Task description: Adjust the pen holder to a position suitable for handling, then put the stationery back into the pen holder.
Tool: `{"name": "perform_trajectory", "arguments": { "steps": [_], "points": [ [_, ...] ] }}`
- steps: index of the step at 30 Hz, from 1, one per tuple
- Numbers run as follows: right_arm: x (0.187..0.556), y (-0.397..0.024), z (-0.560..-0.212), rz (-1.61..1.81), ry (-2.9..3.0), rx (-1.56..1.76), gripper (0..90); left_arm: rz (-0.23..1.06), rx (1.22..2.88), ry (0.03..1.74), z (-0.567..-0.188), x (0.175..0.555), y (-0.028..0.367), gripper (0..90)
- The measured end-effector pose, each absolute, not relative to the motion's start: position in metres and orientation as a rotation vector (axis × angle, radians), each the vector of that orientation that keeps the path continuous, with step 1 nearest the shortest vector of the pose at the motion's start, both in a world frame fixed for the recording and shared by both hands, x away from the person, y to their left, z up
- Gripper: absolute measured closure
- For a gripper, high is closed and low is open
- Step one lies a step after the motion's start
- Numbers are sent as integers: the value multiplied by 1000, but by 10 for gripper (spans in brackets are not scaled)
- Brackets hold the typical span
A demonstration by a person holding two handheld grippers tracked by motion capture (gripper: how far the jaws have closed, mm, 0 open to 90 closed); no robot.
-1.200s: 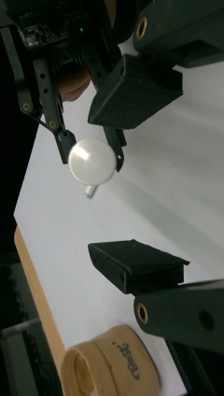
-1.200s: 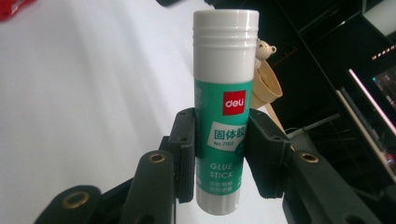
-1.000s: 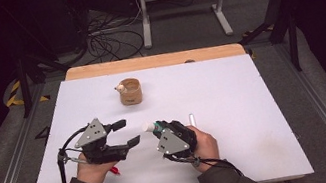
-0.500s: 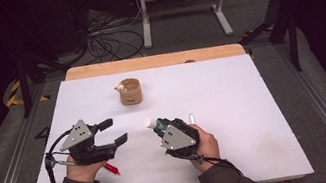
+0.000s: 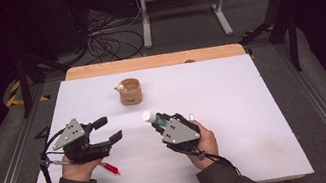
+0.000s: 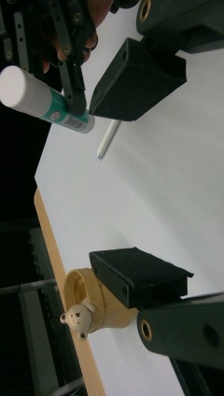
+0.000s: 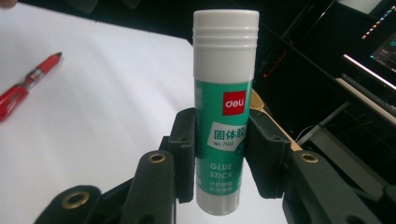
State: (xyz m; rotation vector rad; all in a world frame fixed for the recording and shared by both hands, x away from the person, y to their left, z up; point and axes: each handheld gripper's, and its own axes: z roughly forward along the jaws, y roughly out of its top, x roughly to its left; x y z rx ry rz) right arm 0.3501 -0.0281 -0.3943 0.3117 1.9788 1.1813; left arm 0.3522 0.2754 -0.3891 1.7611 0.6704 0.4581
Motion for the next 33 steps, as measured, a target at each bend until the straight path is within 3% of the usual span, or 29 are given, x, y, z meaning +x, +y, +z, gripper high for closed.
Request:
{"name": "perform_trajectory", "arguments": {
  "steps": [33],
  "points": [
    [417, 7, -363, 1508, 1837, 531, 660, 501, 1730, 689, -388, 351, 293, 200]
  ]
}}
